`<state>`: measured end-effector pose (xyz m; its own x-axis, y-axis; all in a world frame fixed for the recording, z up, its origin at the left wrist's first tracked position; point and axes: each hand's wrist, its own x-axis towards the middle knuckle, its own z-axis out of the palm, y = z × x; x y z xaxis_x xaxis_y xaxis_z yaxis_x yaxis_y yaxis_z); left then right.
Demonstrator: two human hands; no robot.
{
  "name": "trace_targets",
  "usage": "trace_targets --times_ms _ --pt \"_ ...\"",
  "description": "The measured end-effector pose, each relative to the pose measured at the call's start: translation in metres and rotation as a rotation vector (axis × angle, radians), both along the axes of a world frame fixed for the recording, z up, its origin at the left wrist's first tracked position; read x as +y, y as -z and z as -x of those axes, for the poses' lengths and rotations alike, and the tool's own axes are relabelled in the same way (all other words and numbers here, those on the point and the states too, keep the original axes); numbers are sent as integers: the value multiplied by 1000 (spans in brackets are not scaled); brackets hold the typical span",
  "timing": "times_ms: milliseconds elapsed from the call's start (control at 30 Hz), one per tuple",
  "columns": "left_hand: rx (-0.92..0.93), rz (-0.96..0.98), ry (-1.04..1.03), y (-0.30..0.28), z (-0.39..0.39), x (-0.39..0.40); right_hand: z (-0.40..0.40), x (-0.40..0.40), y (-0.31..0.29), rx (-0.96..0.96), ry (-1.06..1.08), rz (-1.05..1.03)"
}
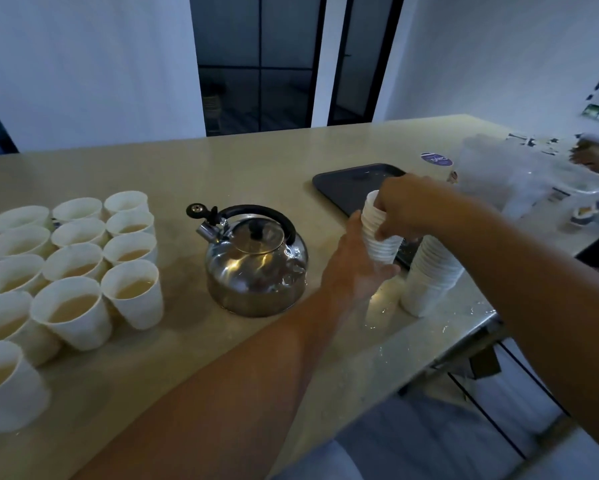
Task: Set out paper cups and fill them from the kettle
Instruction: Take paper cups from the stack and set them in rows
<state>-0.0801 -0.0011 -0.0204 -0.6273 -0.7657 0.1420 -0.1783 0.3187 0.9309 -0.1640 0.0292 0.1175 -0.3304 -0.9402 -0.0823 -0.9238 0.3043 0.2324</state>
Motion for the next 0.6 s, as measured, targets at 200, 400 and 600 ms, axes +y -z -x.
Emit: trace_targets --times_ms 200,400,600 --pt "-56 3 -29 1 3 -7 1 0 4 -7 -51 54" --pt "-36 -33 -60 3 7 -5 5 5 -21 -49 -49 187" --pt "-21 11 -68 -5 2 0 -5 10 -68 41 -45 321"
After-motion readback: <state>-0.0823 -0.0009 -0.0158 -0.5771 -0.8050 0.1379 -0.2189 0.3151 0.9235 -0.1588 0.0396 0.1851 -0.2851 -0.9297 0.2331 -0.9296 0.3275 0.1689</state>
